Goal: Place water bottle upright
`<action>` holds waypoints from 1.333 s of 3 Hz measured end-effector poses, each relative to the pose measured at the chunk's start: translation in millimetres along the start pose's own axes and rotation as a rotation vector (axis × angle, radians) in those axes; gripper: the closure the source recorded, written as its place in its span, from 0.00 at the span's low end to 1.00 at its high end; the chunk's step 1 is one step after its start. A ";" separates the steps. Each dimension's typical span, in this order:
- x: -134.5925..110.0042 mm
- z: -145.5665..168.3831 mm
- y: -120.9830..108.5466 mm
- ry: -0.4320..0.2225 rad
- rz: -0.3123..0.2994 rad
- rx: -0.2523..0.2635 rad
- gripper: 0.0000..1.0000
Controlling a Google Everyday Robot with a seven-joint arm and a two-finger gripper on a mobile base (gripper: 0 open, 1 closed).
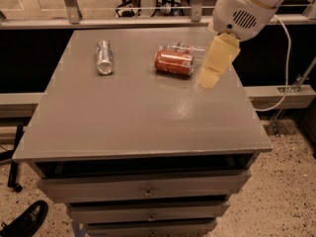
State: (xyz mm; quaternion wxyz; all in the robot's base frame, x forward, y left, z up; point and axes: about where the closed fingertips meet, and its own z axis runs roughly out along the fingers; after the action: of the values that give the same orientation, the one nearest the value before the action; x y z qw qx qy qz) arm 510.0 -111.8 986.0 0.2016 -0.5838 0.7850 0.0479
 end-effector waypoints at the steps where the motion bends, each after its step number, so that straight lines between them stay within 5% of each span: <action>1: -0.6 0.9 -1.7 -0.006 -0.001 0.005 0.00; 2: -4.9 7.3 -13.5 -0.051 -0.009 0.040 0.00; 4: -23.1 56.9 -131.0 -0.166 -0.016 0.149 0.00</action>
Offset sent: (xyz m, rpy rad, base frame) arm 0.0328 0.0019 -0.0061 0.0744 -0.1095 -0.0001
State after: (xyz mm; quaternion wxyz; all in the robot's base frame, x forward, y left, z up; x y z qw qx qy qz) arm 652.9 -114.5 963.6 0.3089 -0.5676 0.7623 0.0360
